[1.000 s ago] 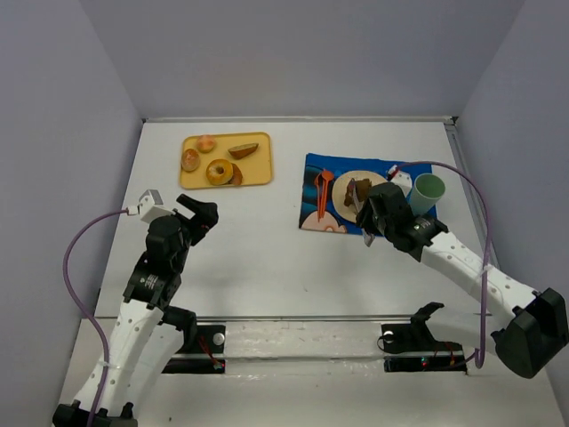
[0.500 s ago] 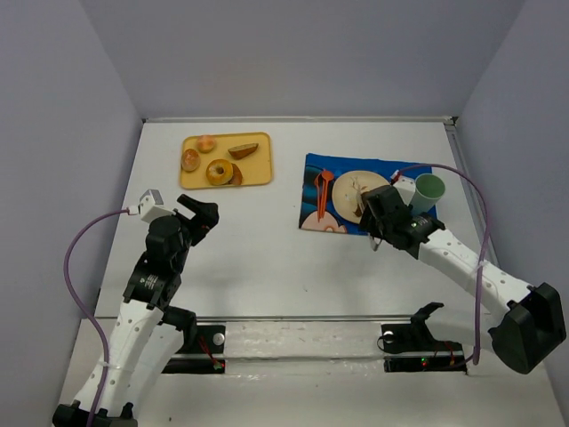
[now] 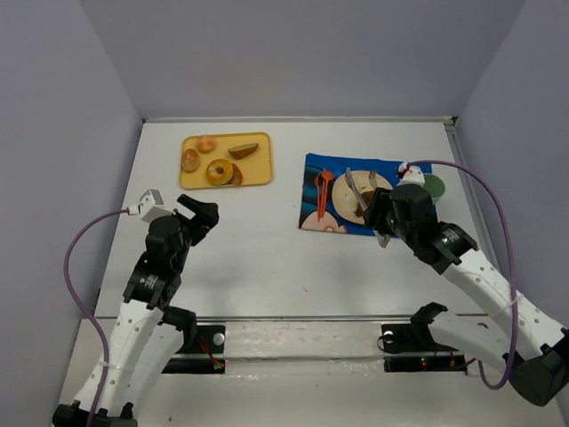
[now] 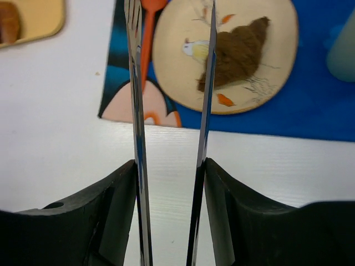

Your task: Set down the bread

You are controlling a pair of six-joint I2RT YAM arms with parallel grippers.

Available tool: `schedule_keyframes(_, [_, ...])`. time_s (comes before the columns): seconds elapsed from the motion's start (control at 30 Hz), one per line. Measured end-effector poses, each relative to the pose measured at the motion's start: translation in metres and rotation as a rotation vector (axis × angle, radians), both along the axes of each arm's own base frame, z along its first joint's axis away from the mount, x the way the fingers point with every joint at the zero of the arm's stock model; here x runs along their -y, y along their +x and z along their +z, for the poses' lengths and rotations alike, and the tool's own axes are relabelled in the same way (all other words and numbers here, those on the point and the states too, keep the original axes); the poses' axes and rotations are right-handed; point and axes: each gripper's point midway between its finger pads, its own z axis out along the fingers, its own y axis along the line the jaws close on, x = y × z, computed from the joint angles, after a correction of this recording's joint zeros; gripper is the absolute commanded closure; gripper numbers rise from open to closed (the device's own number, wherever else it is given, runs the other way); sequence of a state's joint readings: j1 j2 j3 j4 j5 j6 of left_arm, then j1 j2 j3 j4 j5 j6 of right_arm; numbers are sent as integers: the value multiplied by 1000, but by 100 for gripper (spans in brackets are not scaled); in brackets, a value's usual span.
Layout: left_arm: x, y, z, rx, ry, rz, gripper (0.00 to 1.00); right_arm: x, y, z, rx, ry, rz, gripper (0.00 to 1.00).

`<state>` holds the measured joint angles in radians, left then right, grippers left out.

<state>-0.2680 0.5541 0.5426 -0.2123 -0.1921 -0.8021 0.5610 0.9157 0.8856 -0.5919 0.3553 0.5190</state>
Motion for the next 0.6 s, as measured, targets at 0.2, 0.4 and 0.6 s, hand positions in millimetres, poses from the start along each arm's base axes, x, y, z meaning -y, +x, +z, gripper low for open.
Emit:
schedule_keyframes(0.2, [0,0,0,1,0,0,1,-63,14,-15,-13,20,251,45])
schedule_keyframes(0.4, [0,0,0,1,0,0,1,-135,21,-72,-117,-107,380,45])
schedule_keyframes(0.6, [0,0,0,1,0,0,1,-184,21,-99,-124,-107,493,33])
